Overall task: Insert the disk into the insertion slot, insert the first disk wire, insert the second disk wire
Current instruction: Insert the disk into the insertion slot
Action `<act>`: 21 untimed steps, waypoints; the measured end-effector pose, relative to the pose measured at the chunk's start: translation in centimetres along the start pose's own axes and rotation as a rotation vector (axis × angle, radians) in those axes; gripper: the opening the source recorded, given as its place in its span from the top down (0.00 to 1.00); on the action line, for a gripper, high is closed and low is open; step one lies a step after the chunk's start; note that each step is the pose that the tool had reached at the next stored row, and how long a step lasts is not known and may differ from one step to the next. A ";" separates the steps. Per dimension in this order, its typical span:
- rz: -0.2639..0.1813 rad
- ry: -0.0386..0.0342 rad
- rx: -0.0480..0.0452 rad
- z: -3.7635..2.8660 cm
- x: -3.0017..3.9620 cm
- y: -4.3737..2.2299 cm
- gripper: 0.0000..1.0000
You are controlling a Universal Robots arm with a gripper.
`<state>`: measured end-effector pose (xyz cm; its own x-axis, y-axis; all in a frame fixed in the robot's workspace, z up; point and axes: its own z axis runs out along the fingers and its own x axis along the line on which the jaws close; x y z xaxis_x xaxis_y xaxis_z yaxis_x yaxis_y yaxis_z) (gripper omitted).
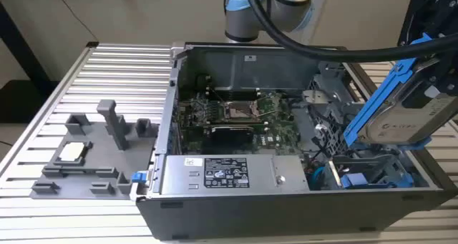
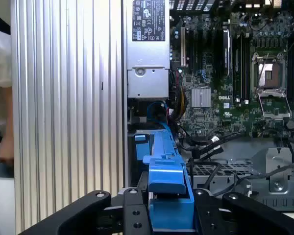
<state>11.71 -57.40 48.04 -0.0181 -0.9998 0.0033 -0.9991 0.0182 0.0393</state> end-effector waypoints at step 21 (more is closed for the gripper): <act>0.000 0.0007 0.0112 0.66 0.00 -0.03 0.67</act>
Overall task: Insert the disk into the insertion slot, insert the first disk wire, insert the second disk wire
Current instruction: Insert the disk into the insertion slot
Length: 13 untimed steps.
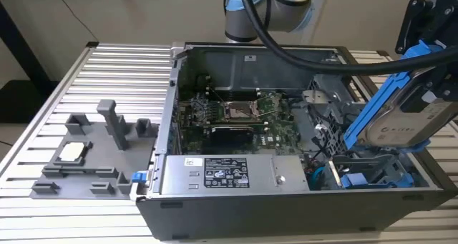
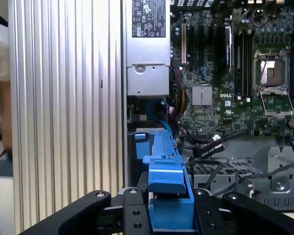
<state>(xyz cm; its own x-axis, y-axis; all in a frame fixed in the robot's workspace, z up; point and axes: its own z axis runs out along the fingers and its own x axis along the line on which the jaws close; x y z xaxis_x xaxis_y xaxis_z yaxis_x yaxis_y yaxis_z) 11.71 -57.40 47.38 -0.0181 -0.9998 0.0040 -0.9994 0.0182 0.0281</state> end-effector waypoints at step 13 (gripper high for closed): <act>0.000 -0.0001 0.0098 1.13 -0.01 -0.03 0.67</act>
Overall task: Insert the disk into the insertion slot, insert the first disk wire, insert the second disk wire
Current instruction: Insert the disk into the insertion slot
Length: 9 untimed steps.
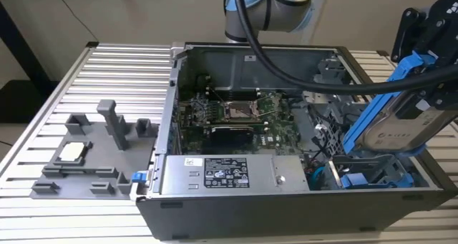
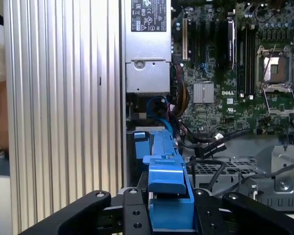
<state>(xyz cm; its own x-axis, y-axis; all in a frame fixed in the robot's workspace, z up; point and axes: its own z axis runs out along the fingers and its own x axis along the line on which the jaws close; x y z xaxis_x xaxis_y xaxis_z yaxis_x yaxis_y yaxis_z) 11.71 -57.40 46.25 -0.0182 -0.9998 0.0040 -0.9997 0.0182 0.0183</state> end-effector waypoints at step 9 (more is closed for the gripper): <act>0.000 -0.0001 0.0018 0.91 0.00 -0.02 0.67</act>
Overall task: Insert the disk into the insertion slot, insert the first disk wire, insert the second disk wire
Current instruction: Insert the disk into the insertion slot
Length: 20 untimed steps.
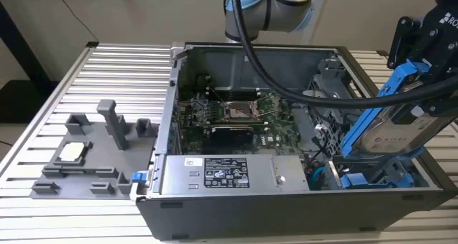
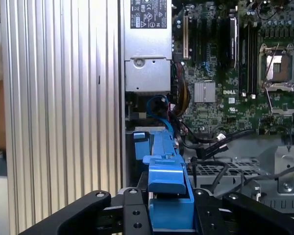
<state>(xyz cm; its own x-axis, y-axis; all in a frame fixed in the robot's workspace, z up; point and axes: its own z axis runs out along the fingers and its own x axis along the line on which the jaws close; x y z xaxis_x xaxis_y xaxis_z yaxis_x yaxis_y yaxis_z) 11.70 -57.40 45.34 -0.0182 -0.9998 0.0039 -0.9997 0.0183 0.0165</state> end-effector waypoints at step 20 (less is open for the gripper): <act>-0.002 0.0000 0.0019 1.89 -0.01 -0.21 0.67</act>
<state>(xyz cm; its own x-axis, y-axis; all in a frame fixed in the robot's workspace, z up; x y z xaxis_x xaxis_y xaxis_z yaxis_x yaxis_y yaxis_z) 11.88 -57.40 43.44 -0.0163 -0.9999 0.0038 -0.9998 0.0163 0.0146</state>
